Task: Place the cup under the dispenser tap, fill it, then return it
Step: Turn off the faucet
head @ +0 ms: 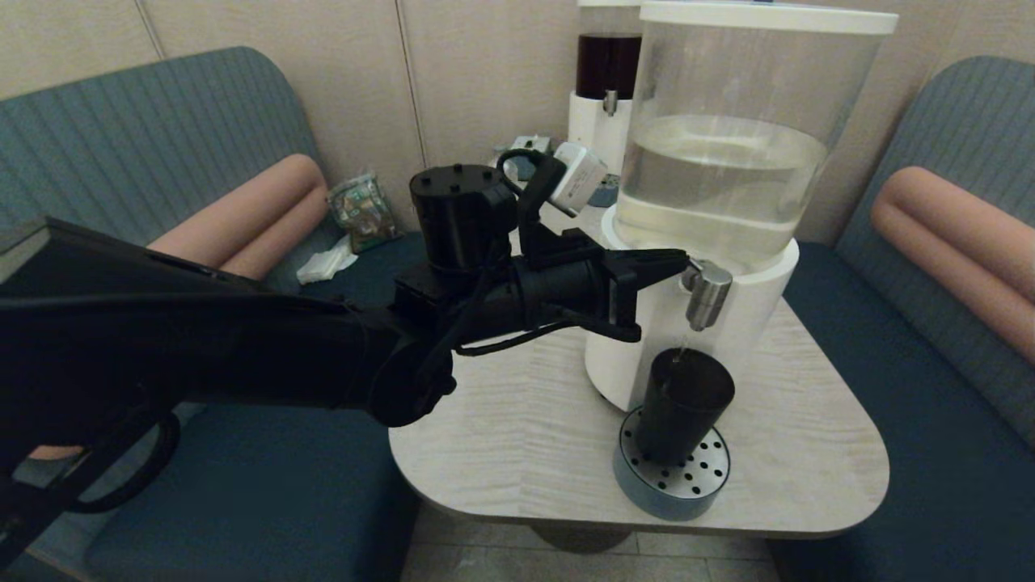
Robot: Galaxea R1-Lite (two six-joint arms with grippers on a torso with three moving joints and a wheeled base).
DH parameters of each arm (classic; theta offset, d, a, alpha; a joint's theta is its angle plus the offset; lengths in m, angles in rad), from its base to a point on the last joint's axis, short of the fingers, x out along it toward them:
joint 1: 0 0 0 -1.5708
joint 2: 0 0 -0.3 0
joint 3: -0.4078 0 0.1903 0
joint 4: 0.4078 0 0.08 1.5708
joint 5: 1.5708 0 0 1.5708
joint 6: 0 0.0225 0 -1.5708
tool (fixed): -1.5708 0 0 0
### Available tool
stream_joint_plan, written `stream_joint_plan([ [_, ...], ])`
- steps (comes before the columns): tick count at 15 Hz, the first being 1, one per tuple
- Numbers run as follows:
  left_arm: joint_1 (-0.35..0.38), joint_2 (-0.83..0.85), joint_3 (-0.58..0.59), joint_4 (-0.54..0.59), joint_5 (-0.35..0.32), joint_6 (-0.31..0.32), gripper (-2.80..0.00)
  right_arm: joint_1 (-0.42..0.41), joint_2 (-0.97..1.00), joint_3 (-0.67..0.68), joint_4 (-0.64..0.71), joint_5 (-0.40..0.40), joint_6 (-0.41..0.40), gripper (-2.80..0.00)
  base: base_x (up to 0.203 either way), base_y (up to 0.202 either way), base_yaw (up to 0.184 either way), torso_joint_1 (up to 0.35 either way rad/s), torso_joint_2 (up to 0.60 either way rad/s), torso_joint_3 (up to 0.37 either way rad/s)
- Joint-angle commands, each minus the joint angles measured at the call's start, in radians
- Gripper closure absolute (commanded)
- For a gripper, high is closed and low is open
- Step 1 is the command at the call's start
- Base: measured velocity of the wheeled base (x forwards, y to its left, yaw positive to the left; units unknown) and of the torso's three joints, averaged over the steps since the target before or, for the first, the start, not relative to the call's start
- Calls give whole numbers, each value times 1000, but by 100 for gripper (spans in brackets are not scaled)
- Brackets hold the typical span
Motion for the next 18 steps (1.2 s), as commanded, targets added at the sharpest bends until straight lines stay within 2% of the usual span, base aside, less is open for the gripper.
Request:
stream_joint_plan([
  [1, -10, 11, -11, -1, -2, -1, 0, 0, -2, 0, 0, 0, -1, 0, 0, 0, 0, 0, 0, 0],
  [14, -68, 66, -106, 42, -3, -3, 0, 0, -2, 0, 0, 0, -2, 0, 0, 0, 0, 0, 0, 0],
  [18, -67, 47, -85, 38, -1, -3, 0, 0, -2, 0, 0, 0, -1, 0, 0, 0, 0, 0, 0, 0],
])
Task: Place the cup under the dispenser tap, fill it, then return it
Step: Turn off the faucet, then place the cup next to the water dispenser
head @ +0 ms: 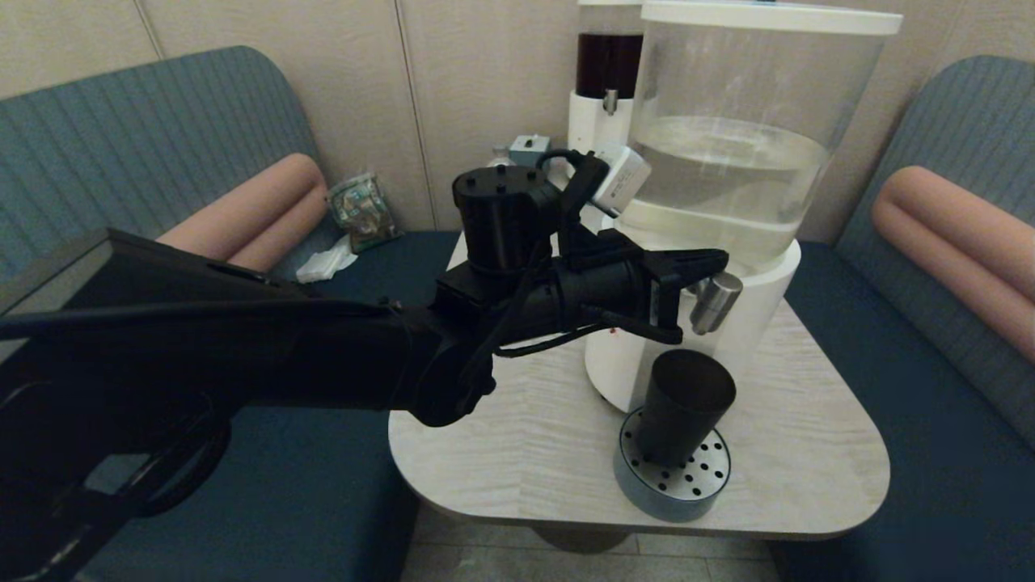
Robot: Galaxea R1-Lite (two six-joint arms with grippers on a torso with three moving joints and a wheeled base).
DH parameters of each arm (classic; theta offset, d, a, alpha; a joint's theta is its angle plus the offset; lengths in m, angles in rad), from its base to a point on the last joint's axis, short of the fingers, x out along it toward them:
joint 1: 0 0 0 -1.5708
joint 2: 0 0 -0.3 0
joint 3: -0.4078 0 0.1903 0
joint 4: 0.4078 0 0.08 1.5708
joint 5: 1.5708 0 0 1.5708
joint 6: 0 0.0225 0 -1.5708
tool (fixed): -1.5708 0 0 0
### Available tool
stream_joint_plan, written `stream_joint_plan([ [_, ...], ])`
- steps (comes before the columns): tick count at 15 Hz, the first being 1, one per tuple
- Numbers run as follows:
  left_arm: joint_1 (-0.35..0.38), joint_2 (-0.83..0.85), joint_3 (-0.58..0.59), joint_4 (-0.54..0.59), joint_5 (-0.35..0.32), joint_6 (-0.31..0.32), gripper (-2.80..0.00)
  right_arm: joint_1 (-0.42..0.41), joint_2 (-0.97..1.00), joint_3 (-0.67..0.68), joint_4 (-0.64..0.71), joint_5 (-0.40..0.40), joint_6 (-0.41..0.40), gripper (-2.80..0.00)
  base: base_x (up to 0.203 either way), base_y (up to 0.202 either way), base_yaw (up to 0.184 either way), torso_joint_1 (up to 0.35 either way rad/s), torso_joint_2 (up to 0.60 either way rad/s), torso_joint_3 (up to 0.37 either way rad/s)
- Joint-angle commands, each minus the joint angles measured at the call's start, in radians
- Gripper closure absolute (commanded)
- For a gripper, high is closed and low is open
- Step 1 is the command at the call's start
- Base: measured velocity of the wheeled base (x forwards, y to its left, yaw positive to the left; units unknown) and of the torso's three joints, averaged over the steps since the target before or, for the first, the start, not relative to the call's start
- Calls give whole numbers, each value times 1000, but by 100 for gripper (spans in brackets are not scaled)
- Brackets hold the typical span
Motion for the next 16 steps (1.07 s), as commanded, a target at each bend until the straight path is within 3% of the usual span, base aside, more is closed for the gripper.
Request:
stream_joint_plan([
  [1, 1, -28, 22, -1, -4, -1, 0, 1, -2, 0, 0, 0, 0, 0, 0, 0, 0, 0, 0, 0],
  [5, 18, -141, 128, -7, 2, -7, 0, 1, -2, 0, 0, 0, 0, 0, 0, 0, 0, 0, 0, 0],
  [9, 43, -314, 280, -14, 49, -28, 0, -1, -2, 0, 0, 0, -2, 0, 0, 0, 0, 0, 0, 0],
  [13, 87, -611, 554, -14, 107, -58, 0, 1, -2, 0, 0, 0, 0, 0, 0, 0, 0, 0, 0, 0],
  [16, 180, -901, 823, -8, 120, -72, 0, 1, -2, 0, 0, 0, 0, 0, 0, 0, 0, 0, 0, 0],
])
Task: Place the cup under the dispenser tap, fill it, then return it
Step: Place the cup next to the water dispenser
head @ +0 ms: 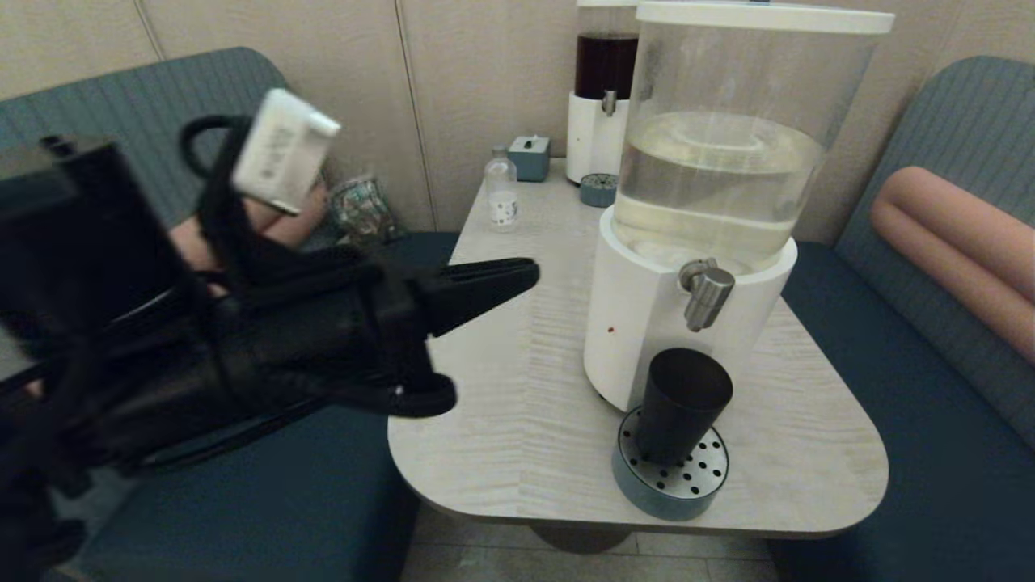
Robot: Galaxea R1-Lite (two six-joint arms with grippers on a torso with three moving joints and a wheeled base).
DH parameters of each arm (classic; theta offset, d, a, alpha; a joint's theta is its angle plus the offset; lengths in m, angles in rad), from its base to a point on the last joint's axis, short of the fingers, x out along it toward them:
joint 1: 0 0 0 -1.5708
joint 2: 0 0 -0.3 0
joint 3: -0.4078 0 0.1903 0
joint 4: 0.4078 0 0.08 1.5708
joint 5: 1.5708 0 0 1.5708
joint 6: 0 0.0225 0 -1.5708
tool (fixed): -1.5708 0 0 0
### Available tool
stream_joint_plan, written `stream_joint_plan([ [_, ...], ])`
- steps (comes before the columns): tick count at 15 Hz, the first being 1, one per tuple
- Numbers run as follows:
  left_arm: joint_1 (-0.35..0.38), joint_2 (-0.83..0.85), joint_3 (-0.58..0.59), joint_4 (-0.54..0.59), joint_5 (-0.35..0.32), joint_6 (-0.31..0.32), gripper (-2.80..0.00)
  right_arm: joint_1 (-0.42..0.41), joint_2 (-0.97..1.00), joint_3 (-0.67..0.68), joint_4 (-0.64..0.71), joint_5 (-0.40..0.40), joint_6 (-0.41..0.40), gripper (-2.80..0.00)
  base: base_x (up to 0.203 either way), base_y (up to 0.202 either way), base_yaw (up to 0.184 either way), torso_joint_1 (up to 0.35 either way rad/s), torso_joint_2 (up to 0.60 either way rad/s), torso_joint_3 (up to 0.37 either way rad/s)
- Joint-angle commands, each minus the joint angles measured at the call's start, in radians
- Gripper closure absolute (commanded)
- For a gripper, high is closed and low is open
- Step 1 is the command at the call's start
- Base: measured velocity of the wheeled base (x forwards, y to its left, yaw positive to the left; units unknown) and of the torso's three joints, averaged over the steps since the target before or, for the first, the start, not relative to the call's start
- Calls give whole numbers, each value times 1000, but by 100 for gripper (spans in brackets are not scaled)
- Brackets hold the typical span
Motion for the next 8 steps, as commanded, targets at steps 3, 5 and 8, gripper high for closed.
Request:
stream_joint_plan([
  [3, 116, -498, 310, 11, 45, -26, 0, -1, -2, 0, 0, 0, 0, 0, 0, 0, 0, 0, 0, 0],
  [5, 167, -668, 389, 46, 74, -50, 0, 0, -2, 0, 0, 0, 0, 0, 0, 0, 0, 0, 0, 0],
  [8, 219, -884, 454, 253, 94, -67, 0, 0, -2, 0, 0, 0, 0, 0, 0, 0, 0, 0, 0, 0],
])
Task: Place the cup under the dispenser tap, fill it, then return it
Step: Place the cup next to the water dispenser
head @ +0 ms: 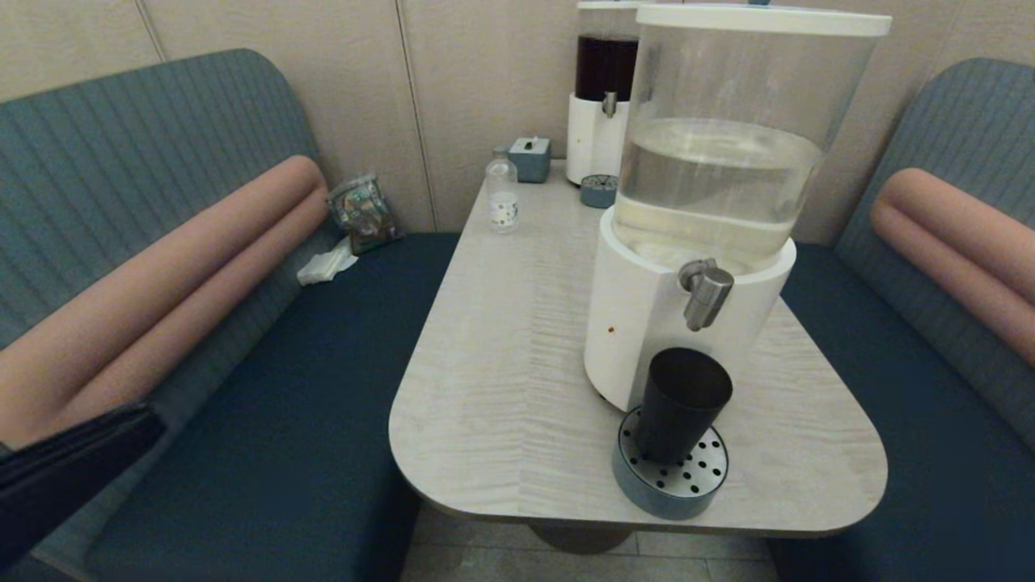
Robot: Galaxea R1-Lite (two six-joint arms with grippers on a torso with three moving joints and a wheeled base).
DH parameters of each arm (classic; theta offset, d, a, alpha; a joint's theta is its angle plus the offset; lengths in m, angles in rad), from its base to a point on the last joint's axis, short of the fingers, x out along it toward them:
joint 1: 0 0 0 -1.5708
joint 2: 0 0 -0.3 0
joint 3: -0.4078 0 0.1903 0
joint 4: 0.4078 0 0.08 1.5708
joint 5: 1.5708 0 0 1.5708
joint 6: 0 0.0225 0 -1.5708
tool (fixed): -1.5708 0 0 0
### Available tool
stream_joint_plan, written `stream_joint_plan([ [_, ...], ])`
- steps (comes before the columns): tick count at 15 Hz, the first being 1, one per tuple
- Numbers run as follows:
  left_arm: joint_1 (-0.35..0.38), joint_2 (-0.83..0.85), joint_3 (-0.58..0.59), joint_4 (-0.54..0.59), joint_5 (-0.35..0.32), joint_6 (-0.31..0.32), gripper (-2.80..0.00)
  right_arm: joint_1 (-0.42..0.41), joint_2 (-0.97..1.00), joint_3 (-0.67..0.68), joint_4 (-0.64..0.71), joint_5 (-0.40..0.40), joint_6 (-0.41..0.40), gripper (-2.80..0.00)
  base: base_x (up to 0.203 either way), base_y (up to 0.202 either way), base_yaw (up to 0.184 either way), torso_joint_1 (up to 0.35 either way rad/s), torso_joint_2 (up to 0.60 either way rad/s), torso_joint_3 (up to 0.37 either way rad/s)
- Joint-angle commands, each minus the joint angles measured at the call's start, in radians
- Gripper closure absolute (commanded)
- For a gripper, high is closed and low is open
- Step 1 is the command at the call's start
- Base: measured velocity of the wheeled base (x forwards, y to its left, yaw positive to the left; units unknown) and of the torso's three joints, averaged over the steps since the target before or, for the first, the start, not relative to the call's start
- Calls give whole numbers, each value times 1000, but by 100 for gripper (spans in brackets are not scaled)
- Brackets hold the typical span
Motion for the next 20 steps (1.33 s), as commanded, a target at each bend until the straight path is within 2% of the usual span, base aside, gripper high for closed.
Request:
stream_joint_plan([
  [1, 29, -214, 38, 183, 0, -3, 0, 0, -2, 0, 0, 0, -1, 0, 0, 0, 0, 0, 0, 0],
  [2, 33, -248, 45, 275, -5, 2, -280, 0, -2, 0, 0, 0, -1, 0, 0, 0, 0, 0, 0, 0],
  [5, 31, -247, 57, 326, -79, 17, -280, 0, -2, 0, 0, 0, -1, 0, 0, 0, 0, 0, 0, 0],
  [8, 28, -199, 60, 331, -198, 63, -280, 0, -2, 0, 0, 0, -1, 0, 0, 0, 0, 0, 0, 0],
  [10, 28, -113, 51, 317, -229, 94, -280, 0, -2, 0, 0, 0, -1, 0, 0, 0, 0, 0, 0, 0],
  [12, 28, 51, 17, 274, -242, 133, -280, 0, -2, 0, 0, 0, -1, 0, 0, 0, 0, 0, 0, 0],
  [14, 29, 233, -36, 174, -257, 151, -280, 0, -2, 0, 0, 0, -1, 0, 0, 0, 0, 0, 0, 0],
  [16, 31, 442, -83, 21, -278, 160, -280, 0, -2, 0, 0, 0, -1, 0, 0, 0, 0, 0, 0, 0],
  [20, 33, 886, -123, -411, -351, 185, -280, 0, -2, 0, 0, 0, -1, 0, 0, 0, 0, 0, 0, 0],
])
